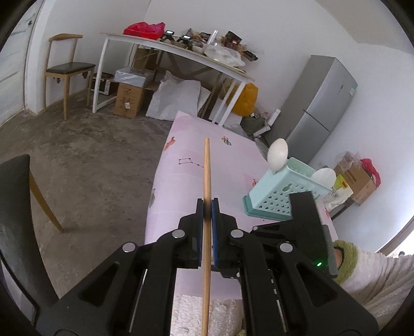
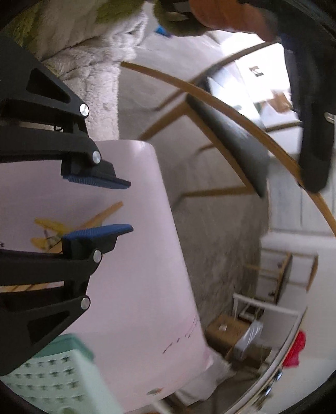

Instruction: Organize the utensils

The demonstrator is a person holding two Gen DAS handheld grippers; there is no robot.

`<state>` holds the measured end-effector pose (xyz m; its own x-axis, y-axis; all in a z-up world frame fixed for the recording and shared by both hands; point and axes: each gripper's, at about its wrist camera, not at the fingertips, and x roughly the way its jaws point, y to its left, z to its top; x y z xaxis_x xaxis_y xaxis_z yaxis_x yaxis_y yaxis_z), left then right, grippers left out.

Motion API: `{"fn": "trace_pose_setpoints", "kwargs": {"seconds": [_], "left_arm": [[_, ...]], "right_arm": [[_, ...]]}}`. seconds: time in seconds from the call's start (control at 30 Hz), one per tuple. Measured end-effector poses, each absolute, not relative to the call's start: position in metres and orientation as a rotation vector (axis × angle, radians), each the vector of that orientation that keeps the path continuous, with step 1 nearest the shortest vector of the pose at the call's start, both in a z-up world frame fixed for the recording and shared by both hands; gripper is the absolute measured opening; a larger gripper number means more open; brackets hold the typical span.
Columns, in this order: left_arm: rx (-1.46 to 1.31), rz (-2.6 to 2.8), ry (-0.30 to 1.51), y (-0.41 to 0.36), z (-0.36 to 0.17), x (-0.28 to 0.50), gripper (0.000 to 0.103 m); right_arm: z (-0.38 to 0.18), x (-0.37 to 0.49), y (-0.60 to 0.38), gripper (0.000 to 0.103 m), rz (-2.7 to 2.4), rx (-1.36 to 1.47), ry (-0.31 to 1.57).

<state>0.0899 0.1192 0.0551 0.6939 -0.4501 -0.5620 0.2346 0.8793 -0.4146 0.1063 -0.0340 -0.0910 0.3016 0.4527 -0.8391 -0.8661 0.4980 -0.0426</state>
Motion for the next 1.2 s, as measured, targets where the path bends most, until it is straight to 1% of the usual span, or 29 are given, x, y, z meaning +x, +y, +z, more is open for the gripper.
{"fn": "trace_pose_setpoints", "kwargs": {"seconds": [0.07,0.17,0.27,0.4,0.57,0.73,0.83,1.07,1.2], "left_arm": [[-0.332,-0.384,0.708,0.122,0.053,0.091,0.005],[-0.337,-0.377,0.704,0.124,0.053,0.091,0.005],[-0.339,-0.372,0.698,0.126,0.053,0.092,0.005],[-0.34,-0.374,0.685,0.127,0.057,0.093,0.005],[-0.339,-0.388,0.659,0.126,0.065,0.094,0.005],[-0.316,-0.404,0.629,0.119,0.075,0.095,0.005],[-0.314,-0.427,0.615,0.114,0.082,0.097,0.005],[-0.275,-0.493,0.553,0.092,0.106,0.1,0.005],[-0.285,-0.557,0.523,0.077,0.121,0.105,0.005]], "right_arm": [[-0.096,0.114,-0.03,0.015,0.946,-0.59,0.889],[-0.096,0.118,-0.03,0.006,0.97,-0.575,0.899],[-0.087,0.118,-0.036,0.006,0.96,-0.57,0.87],[-0.064,0.116,-0.052,0.005,0.93,-0.497,0.821],[-0.015,0.116,-0.096,0.005,0.838,-0.304,0.722],[0.038,0.1,-0.173,0.005,0.67,-0.043,0.574],[0.056,0.086,-0.214,0.005,0.58,0.088,0.495],[0.073,0.057,-0.27,0.005,0.446,0.257,0.369],[0.076,0.041,-0.289,0.004,0.406,0.296,0.322]]}}
